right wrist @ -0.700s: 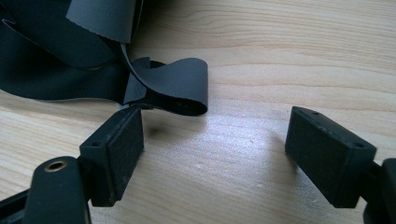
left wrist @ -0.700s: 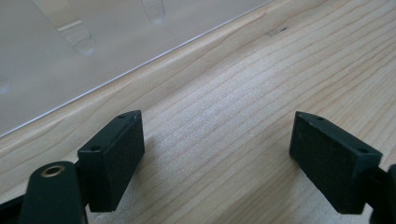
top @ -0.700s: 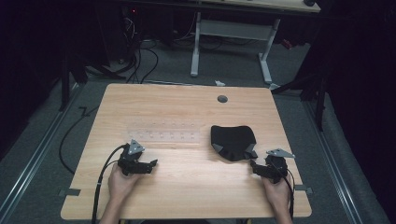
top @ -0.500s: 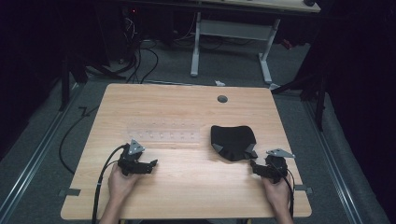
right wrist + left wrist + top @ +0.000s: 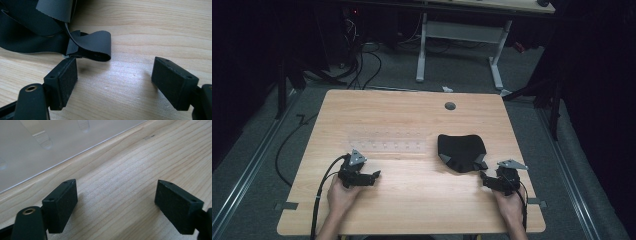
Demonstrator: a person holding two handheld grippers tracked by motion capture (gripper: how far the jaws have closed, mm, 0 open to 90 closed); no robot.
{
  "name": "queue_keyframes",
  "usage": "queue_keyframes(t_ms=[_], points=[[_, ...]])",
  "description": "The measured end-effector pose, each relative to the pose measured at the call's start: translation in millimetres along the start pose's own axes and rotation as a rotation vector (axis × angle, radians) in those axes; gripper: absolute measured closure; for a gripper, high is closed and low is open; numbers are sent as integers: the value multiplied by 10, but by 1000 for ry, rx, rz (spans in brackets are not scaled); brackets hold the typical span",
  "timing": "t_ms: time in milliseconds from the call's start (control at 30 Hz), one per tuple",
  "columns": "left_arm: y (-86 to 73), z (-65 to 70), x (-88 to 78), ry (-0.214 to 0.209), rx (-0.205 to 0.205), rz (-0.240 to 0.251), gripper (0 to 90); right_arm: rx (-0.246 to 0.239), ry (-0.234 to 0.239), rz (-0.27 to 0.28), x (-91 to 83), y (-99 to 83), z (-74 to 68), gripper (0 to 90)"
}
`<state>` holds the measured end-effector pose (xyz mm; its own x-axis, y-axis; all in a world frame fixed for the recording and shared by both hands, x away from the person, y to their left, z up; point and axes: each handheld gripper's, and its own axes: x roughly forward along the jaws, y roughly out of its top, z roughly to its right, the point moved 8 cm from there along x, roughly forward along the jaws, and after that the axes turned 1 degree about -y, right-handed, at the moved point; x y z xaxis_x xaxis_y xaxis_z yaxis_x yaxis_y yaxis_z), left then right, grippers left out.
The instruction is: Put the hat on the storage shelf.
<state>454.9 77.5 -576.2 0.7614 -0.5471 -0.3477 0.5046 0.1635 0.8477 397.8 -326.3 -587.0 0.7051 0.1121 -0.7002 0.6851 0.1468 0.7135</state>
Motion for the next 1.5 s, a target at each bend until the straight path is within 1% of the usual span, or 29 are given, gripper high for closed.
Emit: queue_keyframes(t_ms=[233,267,333,367,433,600,667,767,800,967,1033,1167,1233,1367,1467,1500], points=[[5,-5,3,7,-3,4,193,-16,11,-4,-5,-1,-5,209],[9,-9,5,9,-4,7,193,-13,8,-1,-3,2,-4,230],[10,-9,6,9,-5,9,193,-12,6,0,-6,2,-3,245],[11,-9,6,9,-6,9,193,-10,9,3,-15,0,0,280],[11,-8,6,9,-6,9,193,-8,4,12,-19,1,13,311],[11,-9,6,9,-6,9,193,-6,4,13,-40,-7,5,341],[12,-9,6,9,-7,10,194,-8,3,21,-61,-12,1,352],[16,-15,7,13,-9,11,196,-9,11,30,-92,-18,-5,362],[17,-16,8,13,-10,12,196,0,24,36,-141,-34,-14,380],[15,-18,8,15,-7,11,196,24,53,58,-226,-38,-32,386],[15,-18,7,15,-8,11,197,27,72,77,-271,-8,-60,397],[17,-21,8,17,-8,12,198,22,102,92,-314,70,-133,398],[18,-23,8,18,-8,12,197,34,118,100,-324,123,-169,396],[18,-23,8,19,-9,12,197,33,140,125,-300,246,-204,394],[19,-26,9,20,-7,13,198,36,139,117,-273,290,-219,390],[20,-25,9,19,-9,14,197,46,141,112,-239,316,-226,388]])
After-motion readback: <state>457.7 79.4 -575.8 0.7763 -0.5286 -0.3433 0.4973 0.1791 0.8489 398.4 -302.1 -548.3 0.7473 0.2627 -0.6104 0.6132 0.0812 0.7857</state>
